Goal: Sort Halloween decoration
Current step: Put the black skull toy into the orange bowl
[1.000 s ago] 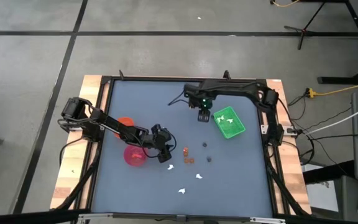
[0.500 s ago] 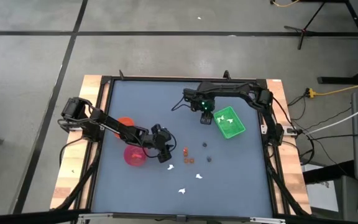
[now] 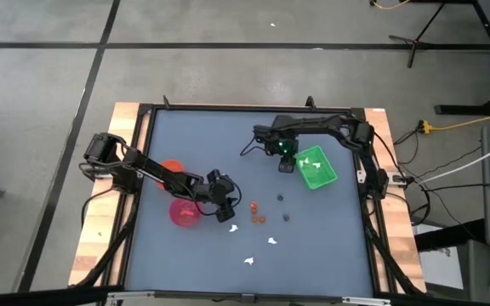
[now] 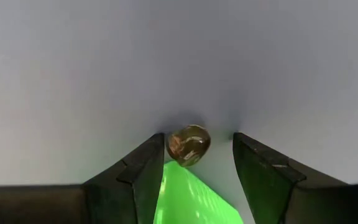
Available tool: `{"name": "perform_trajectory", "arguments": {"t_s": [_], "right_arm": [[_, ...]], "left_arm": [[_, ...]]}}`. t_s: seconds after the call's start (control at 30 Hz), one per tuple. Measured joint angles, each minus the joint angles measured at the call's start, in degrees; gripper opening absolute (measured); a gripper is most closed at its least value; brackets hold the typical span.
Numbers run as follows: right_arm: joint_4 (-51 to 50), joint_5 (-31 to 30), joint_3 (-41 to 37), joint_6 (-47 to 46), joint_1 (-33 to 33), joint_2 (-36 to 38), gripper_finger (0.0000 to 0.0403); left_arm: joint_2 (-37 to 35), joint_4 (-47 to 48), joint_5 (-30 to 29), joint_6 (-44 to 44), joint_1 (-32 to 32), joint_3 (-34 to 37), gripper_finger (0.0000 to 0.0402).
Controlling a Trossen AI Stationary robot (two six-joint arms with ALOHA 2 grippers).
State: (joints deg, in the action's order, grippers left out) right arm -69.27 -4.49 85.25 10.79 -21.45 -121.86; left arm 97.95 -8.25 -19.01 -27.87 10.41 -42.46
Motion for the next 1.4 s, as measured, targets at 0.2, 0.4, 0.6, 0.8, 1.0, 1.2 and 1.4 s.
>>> {"name": "perform_trajectory", "arguments": {"t_s": [0.2,0.4,0.6,0.8,1.0,1.2,1.4], "right_arm": [[0.69,-0.04,-1.13,0.00,0.00,0.33,0.0195],[1.02,-0.01,-1.20,0.00,0.00,0.31,0.0187],[1.48,0.22,-1.26,0.02,0.02,0.24,0.0142],[1.49,0.44,-1.28,0.02,0.04,0.22,0.0107],[1.54,0.30,-1.28,0.05,0.09,0.20,0.0096],[1.61,1.01,-1.28,0.04,0.07,0.15,0.0095],[1.28,2.22,-0.94,0.28,0.04,0.09,0.0095]], "left_arm": [[0.00,0.00,0.01,0.01,0.00,0.00,0.0155],[0.00,0.01,-0.01,0.03,-0.01,0.00,0.0155],[0.00,0.00,0.00,0.06,0.00,0.00,0.0155],[0.00,0.00,0.01,0.06,0.00,0.00,0.0155],[0.00,0.00,0.01,0.06,0.00,0.00,0.0155],[0.00,0.01,-0.01,0.06,0.00,0.00,0.0155],[0.00,0.00,-0.01,0.06,0.00,0.00,0.0155]]}}
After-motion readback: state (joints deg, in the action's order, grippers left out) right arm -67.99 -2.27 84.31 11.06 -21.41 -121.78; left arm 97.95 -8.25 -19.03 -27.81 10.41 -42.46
